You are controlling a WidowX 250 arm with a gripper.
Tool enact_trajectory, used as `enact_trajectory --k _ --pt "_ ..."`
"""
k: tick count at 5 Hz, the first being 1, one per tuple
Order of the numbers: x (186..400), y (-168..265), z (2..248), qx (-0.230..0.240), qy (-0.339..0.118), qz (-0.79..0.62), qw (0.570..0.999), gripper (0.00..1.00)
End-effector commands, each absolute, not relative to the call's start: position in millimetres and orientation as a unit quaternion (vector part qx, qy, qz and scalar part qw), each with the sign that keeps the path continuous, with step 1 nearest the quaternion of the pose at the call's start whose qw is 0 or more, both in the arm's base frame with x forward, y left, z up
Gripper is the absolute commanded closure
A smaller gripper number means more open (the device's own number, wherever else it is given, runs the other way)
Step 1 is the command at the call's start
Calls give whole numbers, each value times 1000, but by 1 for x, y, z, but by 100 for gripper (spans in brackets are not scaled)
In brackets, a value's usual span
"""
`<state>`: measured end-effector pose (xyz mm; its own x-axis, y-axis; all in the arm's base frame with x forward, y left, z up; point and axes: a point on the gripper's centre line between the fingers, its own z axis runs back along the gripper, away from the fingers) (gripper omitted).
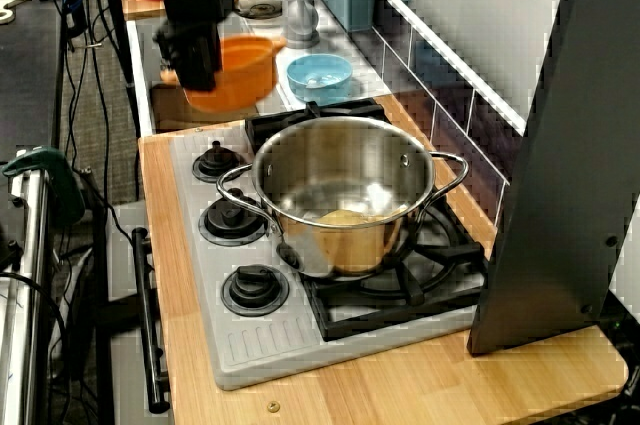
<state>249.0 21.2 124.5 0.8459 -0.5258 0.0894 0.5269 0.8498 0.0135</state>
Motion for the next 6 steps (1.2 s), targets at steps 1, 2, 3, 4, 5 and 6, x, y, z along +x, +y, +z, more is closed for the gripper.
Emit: enact_trajectory --k 1,2,3,4,5,6 --pt "248 57 155 10 -64 -229 971 100" --pt "245 71 153 13 -48 -219 974 100" --pt "244 89 142 22 -30 -201 979 100" --pt "247 120 132 8 -15 -165 986 100" --pt "253 147 122 6 2 -127 992 100" --pt "253 193 107 -7 29 -69 997 100"
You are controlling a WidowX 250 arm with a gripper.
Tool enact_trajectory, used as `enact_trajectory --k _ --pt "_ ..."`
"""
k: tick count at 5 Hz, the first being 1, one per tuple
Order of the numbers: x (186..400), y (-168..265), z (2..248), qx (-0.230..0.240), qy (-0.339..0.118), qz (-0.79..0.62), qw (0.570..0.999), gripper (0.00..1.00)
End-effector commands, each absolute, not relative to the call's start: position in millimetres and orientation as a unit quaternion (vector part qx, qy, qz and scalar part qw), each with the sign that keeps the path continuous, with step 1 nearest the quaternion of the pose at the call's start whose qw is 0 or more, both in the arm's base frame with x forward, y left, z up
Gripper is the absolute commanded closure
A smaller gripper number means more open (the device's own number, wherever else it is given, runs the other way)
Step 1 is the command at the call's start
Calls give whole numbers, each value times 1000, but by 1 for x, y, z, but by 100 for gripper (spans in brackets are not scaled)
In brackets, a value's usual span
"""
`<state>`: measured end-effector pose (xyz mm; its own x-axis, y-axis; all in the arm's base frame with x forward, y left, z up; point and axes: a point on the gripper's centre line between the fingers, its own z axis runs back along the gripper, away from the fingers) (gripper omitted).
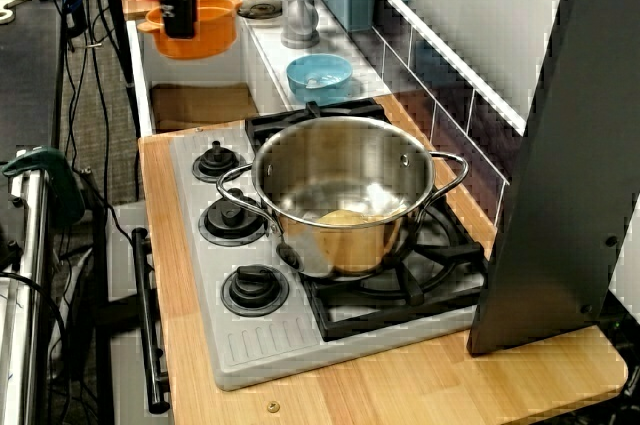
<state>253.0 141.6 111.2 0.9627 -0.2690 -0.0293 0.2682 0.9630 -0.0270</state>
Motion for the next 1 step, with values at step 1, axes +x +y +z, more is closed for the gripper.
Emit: enact_trajectory --k 1 --pt "250 224 99 -12 41 -33 999 100"
